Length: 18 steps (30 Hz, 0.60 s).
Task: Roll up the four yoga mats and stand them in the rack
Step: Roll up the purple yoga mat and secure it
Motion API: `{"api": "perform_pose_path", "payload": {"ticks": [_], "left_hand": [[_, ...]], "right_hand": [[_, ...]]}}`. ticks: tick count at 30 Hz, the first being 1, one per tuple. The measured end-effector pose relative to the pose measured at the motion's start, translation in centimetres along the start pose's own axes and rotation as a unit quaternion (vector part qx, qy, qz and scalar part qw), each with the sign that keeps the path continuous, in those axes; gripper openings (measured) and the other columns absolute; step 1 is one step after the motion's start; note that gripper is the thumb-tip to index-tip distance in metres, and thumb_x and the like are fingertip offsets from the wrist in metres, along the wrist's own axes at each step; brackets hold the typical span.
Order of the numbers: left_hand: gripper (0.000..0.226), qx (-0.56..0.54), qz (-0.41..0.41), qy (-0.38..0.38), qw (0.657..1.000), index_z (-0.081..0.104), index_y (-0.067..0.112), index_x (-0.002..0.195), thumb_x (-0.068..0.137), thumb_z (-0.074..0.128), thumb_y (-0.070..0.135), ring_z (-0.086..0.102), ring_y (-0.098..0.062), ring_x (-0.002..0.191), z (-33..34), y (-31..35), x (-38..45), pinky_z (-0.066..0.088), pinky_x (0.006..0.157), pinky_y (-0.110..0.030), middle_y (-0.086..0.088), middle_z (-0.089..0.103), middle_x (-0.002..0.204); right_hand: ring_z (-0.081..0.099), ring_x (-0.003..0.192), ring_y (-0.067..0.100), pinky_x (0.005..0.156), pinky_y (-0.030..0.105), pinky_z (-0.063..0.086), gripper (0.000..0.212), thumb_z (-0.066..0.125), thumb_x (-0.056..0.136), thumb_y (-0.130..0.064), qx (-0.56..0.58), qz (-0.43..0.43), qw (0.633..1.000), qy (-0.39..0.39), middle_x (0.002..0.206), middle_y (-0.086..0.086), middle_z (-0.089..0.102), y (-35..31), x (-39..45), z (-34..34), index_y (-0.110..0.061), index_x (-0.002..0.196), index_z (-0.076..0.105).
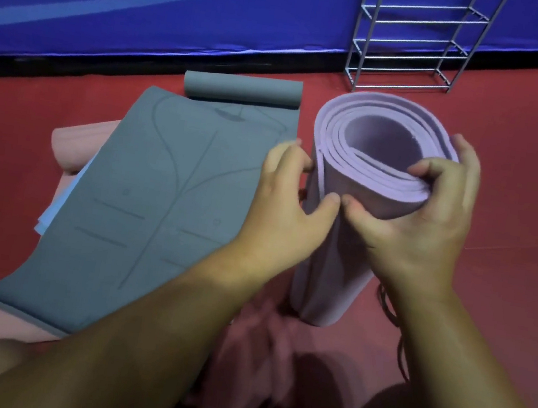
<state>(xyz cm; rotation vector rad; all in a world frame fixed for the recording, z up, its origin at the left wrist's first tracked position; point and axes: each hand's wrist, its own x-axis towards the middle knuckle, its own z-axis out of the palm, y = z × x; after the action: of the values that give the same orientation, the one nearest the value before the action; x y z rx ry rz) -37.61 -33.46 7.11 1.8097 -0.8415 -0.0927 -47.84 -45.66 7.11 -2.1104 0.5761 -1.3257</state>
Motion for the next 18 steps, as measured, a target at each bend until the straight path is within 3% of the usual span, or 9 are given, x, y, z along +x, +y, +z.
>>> {"api": "perform_pose_path", "payload": {"ticks": [1, 3, 7, 9, 11, 12, 15, 18], "left_hand": [[0.059, -0.025, -0.001, -0.023, 0.999, 0.047, 0.011, 0.129, 0.077, 0.069, 0.03, 0.046, -0.013, 0.135, 0.7, 0.0, 0.2, 0.049, 0.106, -0.044, -0.004, 0.044, 0.143], [0.086, -0.048, -0.014, -0.048, 0.998, 0.033, 0.014, 0.147, 0.073, 0.074, 0.03, 0.044, -0.013, 0.14, 2.4, 0.2, 0.4, 0.046, 0.11, -0.043, 0.0, 0.043, 0.148], [0.093, -0.026, -0.05, 0.006, 0.998, 0.03, 0.013, 0.147, 0.071, 0.082, 0.027, 0.05, -0.019, 0.134, 6.2, 0.4, -0.8, 0.049, 0.106, -0.042, -0.004, 0.044, 0.145], [0.107, 0.007, -0.031, 0.015, 0.999, 0.013, 0.023, 0.157, 0.077, 0.083, 0.027, 0.042, -0.017, 0.139, 7.5, 0.7, -1.1, 0.04, 0.113, -0.027, -0.008, 0.034, 0.154], [0.11, 0.039, -0.002, -0.004, 0.999, -0.004, 0.042, 0.156, 0.084, 0.076, 0.023, 0.04, -0.005, 0.129, 8.3, 1.4, -0.7, 0.028, 0.1, 0.0, -0.006, 0.026, 0.156], [0.105, 0.048, 0.011, -0.013, 0.999, -0.001, 0.048, 0.155, 0.086, 0.072, 0.018, 0.041, -0.004, 0.122, 8.6, 1.8, -0.4, 0.029, 0.093, 0.001, -0.006, 0.026, 0.155], [0.077, 0.064, 0.034, -0.009, 0.997, 0.03, 0.046, 0.141, 0.083, 0.064, 0.009, 0.052, -0.016, 0.117, 9.6, 3.2, 0.5, 0.047, 0.089, -0.024, -0.007, 0.032, 0.15], [0.069, 0.084, 0.037, -0.023, 0.995, 0.035, 0.05, 0.131, 0.08, 0.065, 0.013, 0.056, -0.028, 0.121, 10.8, 4.4, 1.4, 0.052, 0.093, -0.04, -0.011, 0.034, 0.151]], "right_hand": [[0.034, 0.144, 0.032, 0.104, 0.012, 0.028, 0.059, 0.088, 0.061, -0.025, -0.004, -0.005, 1.0, -0.002, 0.141, 0.011, 0.035, 0.3, 0.5, -0.6, -0.003, 0.103, 0.051], [0.032, 0.145, 0.031, 0.104, 0.013, 0.029, 0.061, 0.088, 0.062, -0.024, -0.011, -0.008, 1.0, -0.014, 0.144, 0.014, 0.033, 1.2, 1.2, -1.3, -0.003, 0.105, 0.051], [0.023, 0.147, 0.008, 0.106, 0.015, 0.03, 0.064, 0.09, 0.061, -0.02, -0.009, 0.003, 0.998, -0.058, 0.154, 0.024, 0.023, 3.6, 0.7, -2.0, -0.007, 0.11, 0.051], [0.017, 0.148, 0.001, 0.108, 0.018, 0.032, 0.063, 0.088, 0.064, -0.02, 0.005, 0.006, 0.998, -0.065, 0.156, 0.024, 0.02, 4.2, 0.3, -2.2, -0.009, 0.113, 0.05], [0.013, 0.151, 0.006, 0.109, 0.023, 0.034, 0.059, 0.083, 0.068, -0.022, 0.017, 0.0, 0.997, -0.069, 0.154, 0.026, 0.022, 4.5, 0.3, -2.4, -0.007, 0.114, 0.051], [0.012, 0.152, 0.01, 0.109, 0.025, 0.035, 0.057, 0.081, 0.069, -0.023, 0.018, -0.001, 0.998, -0.066, 0.153, 0.028, 0.024, 4.7, 0.4, -2.5, -0.006, 0.114, 0.051], [0.017, 0.152, 0.019, 0.106, 0.024, 0.036, 0.052, 0.082, 0.068, -0.023, 0.012, 0.014, 0.999, -0.026, 0.148, 0.023, 0.034, 5.5, 0.9, -3.2, -0.007, 0.108, 0.053], [0.028, 0.148, 0.02, 0.103, 0.023, 0.038, 0.049, 0.088, 0.066, -0.021, 0.009, 0.036, 0.999, 0.027, 0.142, 0.01, 0.041, 6.1, 1.5, -4.3, -0.008, 0.1, 0.055]]}}
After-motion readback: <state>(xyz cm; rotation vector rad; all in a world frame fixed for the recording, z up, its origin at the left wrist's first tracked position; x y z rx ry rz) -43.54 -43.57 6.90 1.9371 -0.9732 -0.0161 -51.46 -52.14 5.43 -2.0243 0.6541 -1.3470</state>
